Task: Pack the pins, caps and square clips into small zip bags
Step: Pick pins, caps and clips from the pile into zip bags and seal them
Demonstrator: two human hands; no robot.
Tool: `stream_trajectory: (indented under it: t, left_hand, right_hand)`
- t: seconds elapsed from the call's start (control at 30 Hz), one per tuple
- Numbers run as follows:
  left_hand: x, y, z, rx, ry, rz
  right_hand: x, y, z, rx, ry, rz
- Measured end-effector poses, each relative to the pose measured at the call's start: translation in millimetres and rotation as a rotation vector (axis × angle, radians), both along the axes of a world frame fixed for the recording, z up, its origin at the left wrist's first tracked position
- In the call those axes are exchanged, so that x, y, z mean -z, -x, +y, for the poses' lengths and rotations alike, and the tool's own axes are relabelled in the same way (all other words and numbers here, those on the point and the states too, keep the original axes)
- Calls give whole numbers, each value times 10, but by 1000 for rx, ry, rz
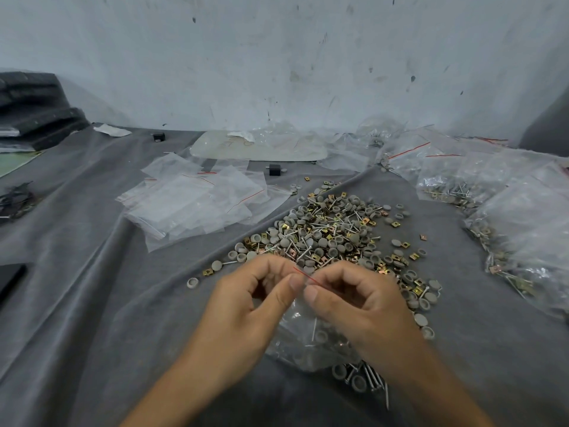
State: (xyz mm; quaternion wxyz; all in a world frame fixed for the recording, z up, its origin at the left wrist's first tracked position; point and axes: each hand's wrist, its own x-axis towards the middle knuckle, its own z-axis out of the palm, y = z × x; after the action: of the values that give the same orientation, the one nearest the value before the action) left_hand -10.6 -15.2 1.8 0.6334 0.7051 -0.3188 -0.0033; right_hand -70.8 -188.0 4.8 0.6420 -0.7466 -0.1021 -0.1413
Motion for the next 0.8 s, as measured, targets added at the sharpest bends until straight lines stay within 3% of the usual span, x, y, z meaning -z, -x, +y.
stream_trajectory:
  t: [0.27, 0.63, 0.8]
  left_hand:
    - [11, -12, 1, -9, -38, -60]
    - [5, -60, 63, -52, 22, 9]
    - [-23, -31, 53, 43, -19, 25]
  right_hand:
    - [33, -9, 8, 74, 68, -56]
    - [16, -4, -24, 96, 94, -4]
    - [35, -6, -8, 82, 99, -27]
